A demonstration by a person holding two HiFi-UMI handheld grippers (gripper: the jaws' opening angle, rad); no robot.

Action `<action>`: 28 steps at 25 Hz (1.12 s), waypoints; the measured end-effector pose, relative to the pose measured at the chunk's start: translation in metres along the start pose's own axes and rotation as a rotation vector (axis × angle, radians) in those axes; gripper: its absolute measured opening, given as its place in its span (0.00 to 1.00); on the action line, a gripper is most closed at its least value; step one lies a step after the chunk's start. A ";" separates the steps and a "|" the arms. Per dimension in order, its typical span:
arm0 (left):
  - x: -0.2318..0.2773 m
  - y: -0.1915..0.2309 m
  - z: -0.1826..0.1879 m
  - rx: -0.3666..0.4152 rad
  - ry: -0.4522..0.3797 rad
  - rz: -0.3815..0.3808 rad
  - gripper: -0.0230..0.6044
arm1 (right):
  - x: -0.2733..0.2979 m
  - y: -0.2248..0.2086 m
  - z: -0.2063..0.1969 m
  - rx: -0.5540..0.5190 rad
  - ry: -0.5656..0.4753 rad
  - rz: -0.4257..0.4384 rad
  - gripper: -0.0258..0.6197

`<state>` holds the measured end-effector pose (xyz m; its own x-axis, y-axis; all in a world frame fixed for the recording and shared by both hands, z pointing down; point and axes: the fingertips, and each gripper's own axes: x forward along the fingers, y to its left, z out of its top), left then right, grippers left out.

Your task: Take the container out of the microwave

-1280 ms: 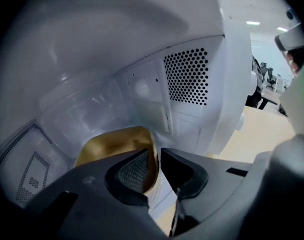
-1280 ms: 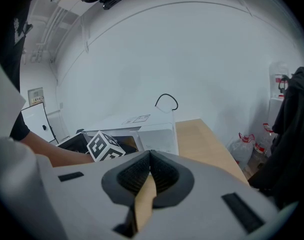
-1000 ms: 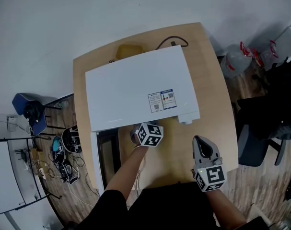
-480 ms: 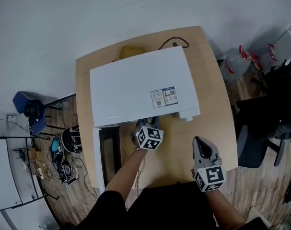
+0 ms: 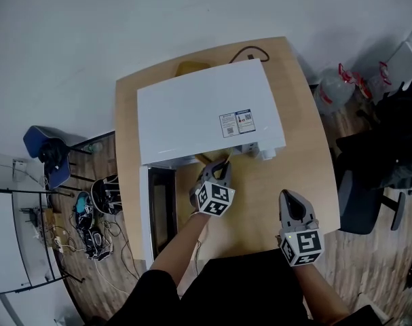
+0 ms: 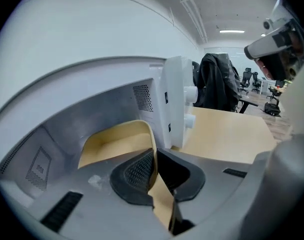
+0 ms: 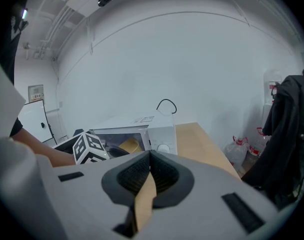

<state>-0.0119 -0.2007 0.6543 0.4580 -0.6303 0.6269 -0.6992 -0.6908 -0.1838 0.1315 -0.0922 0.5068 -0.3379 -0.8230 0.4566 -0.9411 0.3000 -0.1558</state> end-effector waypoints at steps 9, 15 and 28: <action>-0.055 -0.045 0.000 0.128 -0.029 -0.010 0.08 | -0.038 0.017 -0.002 -0.013 -0.048 -0.021 0.13; -0.097 -0.076 -0.008 0.084 -0.058 -0.036 0.08 | -0.067 0.038 -0.010 -0.033 -0.067 -0.026 0.13; -0.209 -0.122 0.008 0.047 -0.195 -0.045 0.08 | -0.129 0.086 -0.019 -0.070 -0.117 -0.025 0.13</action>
<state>-0.0179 0.0128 0.5398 0.5891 -0.6520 0.4774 -0.6512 -0.7328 -0.1972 0.0941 0.0495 0.4508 -0.3174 -0.8798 0.3538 -0.9476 0.3088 -0.0821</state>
